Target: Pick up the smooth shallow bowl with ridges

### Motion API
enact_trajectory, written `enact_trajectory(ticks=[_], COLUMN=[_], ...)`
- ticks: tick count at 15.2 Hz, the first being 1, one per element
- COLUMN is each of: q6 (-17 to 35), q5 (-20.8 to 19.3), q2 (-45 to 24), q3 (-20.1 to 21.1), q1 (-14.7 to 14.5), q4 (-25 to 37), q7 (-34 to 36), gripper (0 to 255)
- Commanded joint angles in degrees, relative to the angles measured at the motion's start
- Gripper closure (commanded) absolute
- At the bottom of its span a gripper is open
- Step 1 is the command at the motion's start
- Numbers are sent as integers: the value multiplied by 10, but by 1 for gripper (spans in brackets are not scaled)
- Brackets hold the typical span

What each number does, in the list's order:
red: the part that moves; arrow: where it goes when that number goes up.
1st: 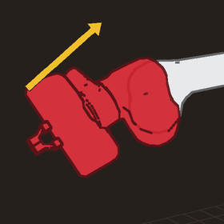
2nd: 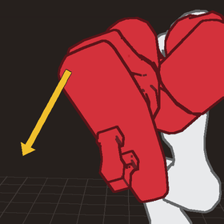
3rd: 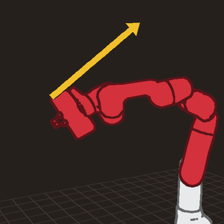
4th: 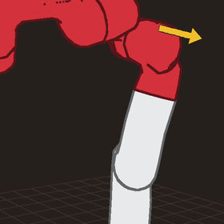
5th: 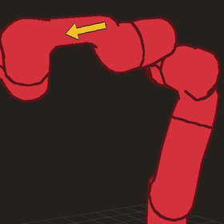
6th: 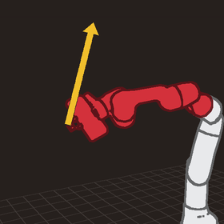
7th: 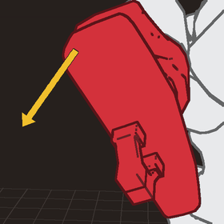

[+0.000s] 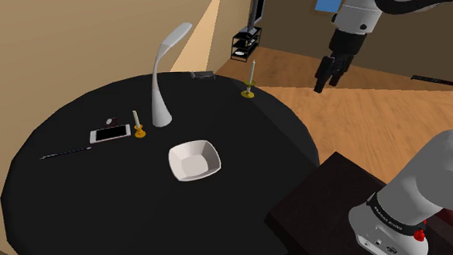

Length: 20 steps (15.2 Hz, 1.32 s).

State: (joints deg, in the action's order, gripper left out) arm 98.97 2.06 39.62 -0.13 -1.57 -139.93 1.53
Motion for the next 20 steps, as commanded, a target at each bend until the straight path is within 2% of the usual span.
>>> enact_trajectory(ticks=[1,11,20], q6=[39,248,414], q5=[15,92,180], q2=[-20,-176,-368], q3=[6,29,46], q1=[-4,-30,-61], q4=[-15,-55,-13], q7=[14,53,54], gripper=[0,0,0])
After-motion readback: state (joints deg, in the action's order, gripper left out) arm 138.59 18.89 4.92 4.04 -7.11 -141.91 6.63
